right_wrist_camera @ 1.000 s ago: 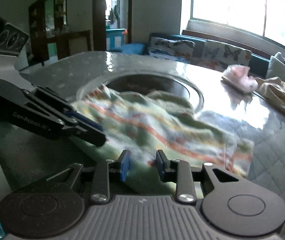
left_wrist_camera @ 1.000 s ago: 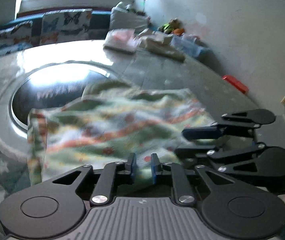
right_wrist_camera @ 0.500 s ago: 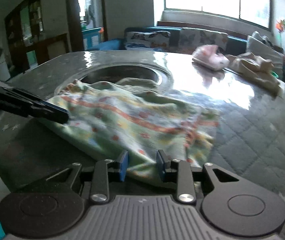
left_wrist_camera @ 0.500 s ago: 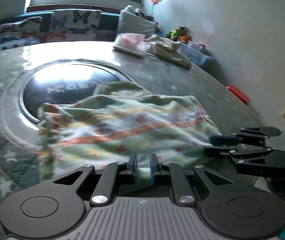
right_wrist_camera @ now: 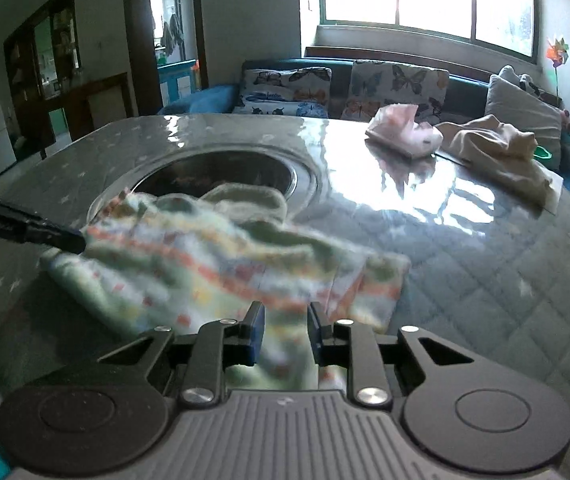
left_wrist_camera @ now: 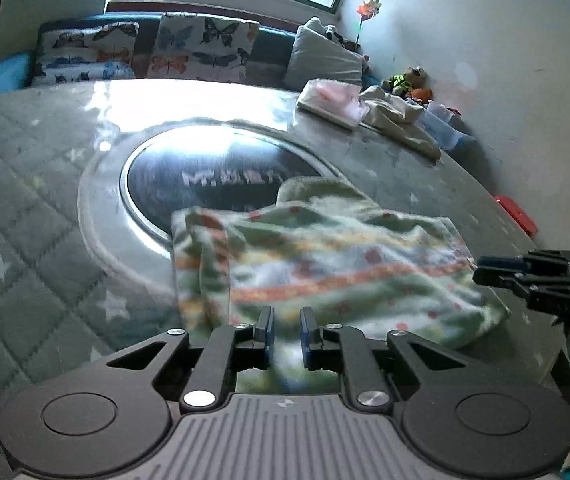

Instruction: Fold clothes

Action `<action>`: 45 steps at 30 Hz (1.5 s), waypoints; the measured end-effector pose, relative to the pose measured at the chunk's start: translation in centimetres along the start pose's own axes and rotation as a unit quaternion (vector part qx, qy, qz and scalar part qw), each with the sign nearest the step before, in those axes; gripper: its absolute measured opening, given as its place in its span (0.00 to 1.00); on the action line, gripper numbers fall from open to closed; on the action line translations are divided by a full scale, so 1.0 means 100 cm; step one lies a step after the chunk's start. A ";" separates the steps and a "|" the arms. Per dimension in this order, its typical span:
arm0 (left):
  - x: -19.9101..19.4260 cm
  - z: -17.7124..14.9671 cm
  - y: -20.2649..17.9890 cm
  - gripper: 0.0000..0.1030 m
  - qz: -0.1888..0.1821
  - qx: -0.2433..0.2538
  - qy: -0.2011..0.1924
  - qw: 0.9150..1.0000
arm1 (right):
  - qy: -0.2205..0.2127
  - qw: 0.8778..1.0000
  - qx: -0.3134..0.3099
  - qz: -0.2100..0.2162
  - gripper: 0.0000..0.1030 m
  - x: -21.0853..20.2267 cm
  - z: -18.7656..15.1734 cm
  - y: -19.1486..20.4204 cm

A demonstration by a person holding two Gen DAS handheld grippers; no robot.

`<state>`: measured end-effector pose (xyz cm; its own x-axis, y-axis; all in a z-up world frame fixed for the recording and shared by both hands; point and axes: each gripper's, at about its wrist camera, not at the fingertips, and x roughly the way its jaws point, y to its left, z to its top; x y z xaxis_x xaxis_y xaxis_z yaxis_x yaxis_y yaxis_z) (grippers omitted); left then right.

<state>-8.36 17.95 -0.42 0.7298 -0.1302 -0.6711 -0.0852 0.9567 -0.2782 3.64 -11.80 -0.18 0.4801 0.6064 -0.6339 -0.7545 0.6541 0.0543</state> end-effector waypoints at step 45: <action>0.012 -0.022 -0.051 0.30 0.006 0.082 0.001 0.997 | -0.001 0.995 -0.096 0.040 0.66 0.032 -0.008 0.078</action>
